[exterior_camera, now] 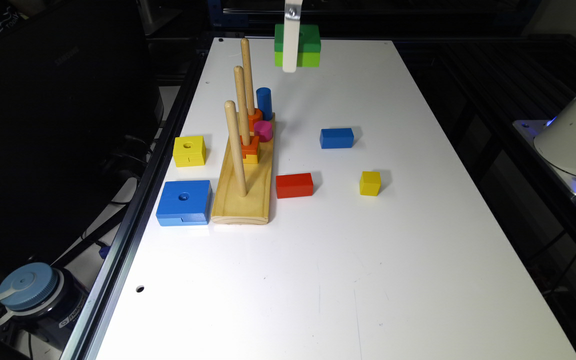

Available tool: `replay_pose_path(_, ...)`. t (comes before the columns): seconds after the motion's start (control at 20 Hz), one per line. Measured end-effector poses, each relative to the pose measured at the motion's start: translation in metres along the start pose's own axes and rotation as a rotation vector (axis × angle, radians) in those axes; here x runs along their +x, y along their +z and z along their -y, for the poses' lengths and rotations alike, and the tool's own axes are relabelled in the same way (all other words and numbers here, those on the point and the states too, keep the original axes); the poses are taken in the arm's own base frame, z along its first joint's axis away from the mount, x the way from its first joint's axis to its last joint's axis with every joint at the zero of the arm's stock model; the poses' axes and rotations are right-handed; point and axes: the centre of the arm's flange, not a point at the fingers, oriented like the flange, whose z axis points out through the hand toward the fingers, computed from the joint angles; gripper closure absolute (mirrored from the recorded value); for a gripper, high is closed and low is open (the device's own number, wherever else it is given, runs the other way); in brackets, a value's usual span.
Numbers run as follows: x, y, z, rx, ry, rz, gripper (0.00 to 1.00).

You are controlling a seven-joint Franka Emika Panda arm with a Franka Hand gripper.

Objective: Pick up green block.

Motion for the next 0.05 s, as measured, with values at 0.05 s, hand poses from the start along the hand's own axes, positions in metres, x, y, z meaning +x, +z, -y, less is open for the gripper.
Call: replay_pose_path(0.05,0.0001,0.0007,0.0000,-0.001,0.000,0.001,1.00)
